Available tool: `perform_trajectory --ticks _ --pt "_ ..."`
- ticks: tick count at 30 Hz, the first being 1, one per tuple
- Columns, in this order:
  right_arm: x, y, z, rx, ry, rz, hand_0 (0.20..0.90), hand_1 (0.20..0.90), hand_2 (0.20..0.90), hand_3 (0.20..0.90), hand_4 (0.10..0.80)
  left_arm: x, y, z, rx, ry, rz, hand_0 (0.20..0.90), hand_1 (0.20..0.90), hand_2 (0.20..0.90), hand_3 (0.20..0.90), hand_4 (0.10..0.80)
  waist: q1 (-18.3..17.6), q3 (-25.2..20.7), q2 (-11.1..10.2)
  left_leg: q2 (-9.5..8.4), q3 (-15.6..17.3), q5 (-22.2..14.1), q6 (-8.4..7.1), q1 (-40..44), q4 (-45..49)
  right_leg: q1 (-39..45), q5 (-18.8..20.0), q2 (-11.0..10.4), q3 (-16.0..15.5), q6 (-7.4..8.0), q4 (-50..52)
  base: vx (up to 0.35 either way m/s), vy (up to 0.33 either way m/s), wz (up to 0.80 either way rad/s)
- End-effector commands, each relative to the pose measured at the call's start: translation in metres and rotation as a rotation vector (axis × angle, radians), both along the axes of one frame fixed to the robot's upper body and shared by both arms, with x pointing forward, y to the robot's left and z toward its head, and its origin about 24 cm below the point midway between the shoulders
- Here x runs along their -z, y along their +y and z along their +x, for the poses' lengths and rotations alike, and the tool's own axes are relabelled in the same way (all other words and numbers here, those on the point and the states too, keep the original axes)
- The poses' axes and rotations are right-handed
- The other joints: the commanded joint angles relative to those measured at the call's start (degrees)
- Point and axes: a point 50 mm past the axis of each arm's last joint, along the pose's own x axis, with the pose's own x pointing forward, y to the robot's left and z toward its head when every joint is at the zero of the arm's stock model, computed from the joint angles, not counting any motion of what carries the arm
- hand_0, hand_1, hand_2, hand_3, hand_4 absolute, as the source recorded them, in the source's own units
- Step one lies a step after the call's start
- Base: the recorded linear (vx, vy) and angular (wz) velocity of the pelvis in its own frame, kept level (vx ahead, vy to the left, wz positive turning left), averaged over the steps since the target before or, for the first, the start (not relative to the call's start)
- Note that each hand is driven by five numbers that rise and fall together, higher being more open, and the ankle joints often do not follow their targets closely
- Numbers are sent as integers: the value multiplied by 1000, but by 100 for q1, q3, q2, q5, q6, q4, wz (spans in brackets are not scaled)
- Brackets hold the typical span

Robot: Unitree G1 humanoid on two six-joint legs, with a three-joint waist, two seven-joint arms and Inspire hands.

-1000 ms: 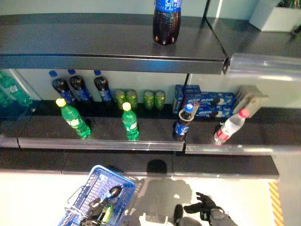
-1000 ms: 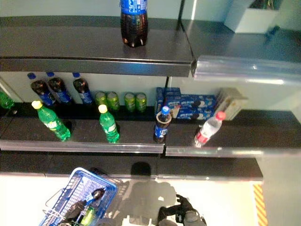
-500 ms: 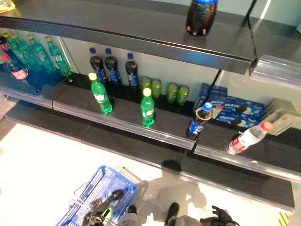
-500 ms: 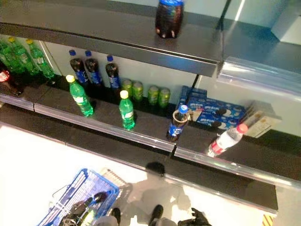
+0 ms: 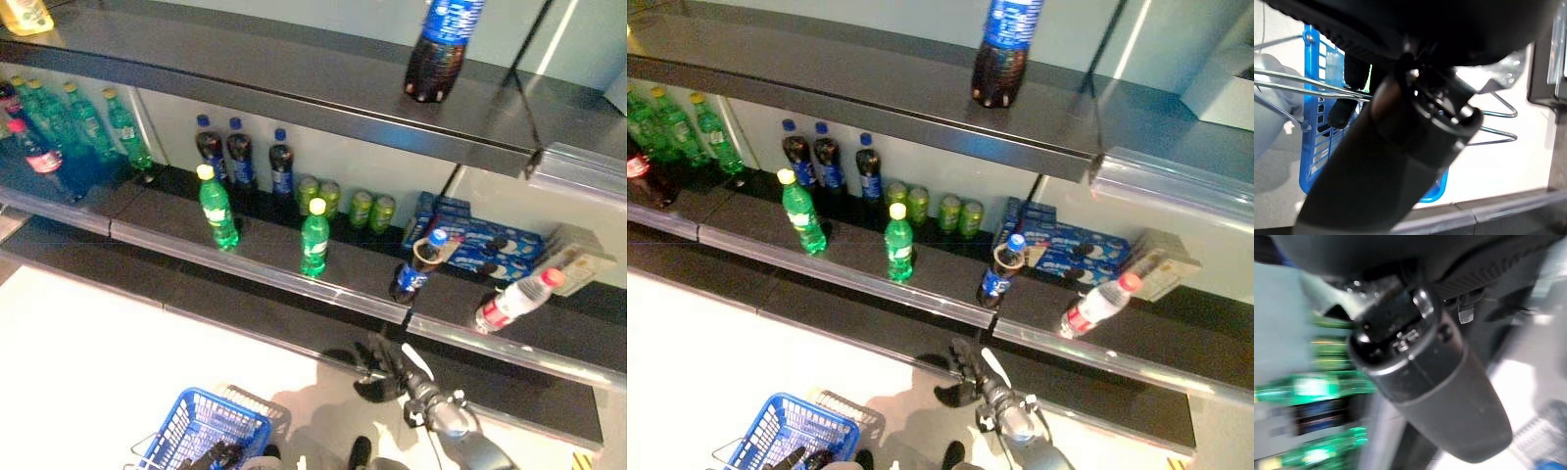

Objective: Pick up the drink and place into the basket.

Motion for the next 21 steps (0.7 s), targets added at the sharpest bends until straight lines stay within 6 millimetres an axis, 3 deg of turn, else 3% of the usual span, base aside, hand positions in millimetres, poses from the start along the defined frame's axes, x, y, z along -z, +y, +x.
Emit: perform_trajectory --ticks 1,2,5,8,11,21 --pt "-79 2 23 -132 -395 94 900 900 900 900 800 -27 14 59 53 -306 134 300 300 300 200 100 -112 -184 127 198 -163 -260 -187 -318 779 263 -391 -168 322 283 221 -20 -34 -21" --pt "-101 -1 27 -139 -501 141 900 900 900 900 800 -22 7 52 44 -304 119 300 300 300 200 100 -70 -171 116 180 -366 -316 -187 -372 890 271 -419 -147 410 253 248 -14 -4 -25" --pt "-128 -3 29 -123 -669 173 900 900 900 900 800 -17 -5 45 44 -310 91 300 300 300 200 100 -6 -191 142 186 -551 -328 -172 -342 802 295 -463 -127 506 246 241 -20 37 -38" --pt "-154 -11 26 -48 -817 194 900 900 900 900 800 -13 -11 35 49 -281 80 300 300 300 200 100 -34 -305 209 296 -346 -231 -193 -191 482 304 -490 -179 364 303 243 -5 63 -25" --pt "-165 -16 22 5 -875 246 900 900 900 900 800 -12 -8 31 40 -271 91 300 300 300 200 100 -65 -356 249 329 -246 -224 -226 -149 436 304 -494 -222 302 335 256 8 77 0" --pt "-142 -17 37 246 -771 270 900 900 900 900 800 -12 1 29 39 -254 108 300 300 300 200 100 -19 -248 390 236 -260 -417 -178 -203 817 226 -646 -341 160 298 627 44 71 6"
